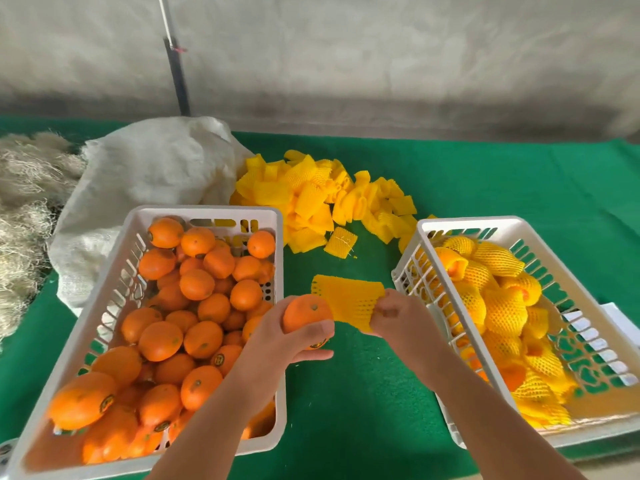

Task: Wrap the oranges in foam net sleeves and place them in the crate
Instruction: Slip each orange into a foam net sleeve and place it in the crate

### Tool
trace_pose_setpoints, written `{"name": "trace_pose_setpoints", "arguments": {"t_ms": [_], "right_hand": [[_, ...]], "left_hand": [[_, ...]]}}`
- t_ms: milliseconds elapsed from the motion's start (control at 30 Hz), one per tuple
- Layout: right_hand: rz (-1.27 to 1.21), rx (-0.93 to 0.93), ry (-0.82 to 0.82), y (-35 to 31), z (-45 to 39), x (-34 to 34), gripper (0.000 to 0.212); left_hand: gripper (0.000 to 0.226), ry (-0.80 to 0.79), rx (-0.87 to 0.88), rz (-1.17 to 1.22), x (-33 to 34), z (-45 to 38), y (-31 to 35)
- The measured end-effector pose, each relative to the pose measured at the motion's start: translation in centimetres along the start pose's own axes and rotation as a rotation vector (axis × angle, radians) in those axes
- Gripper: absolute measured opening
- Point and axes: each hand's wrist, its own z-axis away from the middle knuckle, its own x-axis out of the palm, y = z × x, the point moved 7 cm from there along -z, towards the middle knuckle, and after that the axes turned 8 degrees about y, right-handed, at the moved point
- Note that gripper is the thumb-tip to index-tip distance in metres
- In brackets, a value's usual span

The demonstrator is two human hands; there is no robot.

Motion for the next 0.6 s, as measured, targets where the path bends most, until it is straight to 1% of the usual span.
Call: {"name": "trace_pose_setpoints", "arguments": {"t_ms": [67, 133, 233, 300, 333, 367, 433, 467, 533, 600], "right_hand": [[-0.109, 0.025, -0.021, 0.0, 0.2, -0.2, 0.018], [-0.261, 0.079, -0.117, -0.1, 0.4, 0.1, 0.02], [-0.311, 0.094, -0.264, -0.4, 1.2, 0.6, 0.026], [-0.265, 0.089, -0.34, -0.3, 1.5, 0.7, 0.036], [-0.193, 0.091, -0.382, -0.3, 1.7, 0.7, 0.037], [-0.095, 0.077, -0.431, 0.0, 1.9, 0.8, 0.035], [0.074, 0.019, -0.496, 0.2, 2.1, 0.9, 0.038], [0.066, 0.022, -0.51, 0.3, 2.2, 1.0, 0.037], [-0.138, 0.145, -0.462, 0.7, 2.3, 1.0, 0.023], [-0.239, 0.249, -0.312, 1.5, 2.1, 0.9, 0.021]], "left_hand": [[0.089, -0.096, -0.039, 0.073, 0.7, 0.4, 0.4], [0.092, -0.199, -0.09, 0.124, 1.3, 0.9, 1.1], [0.098, -0.264, -0.096, 0.135, 1.8, 1.5, 2.0], [0.099, -0.272, -0.092, 0.126, 1.9, 1.8, 2.2], [0.097, -0.291, -0.091, 0.132, 1.9, 2.1, 2.2], [0.091, -0.321, -0.097, 0.131, 2.0, 2.4, 2.2], [0.077, -0.393, -0.105, 0.109, 1.9, 3.1, 2.1], [0.074, -0.445, -0.107, 0.095, 1.8, 3.5, 2.2], [0.076, -0.557, -0.107, 0.044, 1.8, 4.3, 2.4], [0.077, -0.607, -0.101, 0.004, 1.7, 4.7, 2.7]]}}
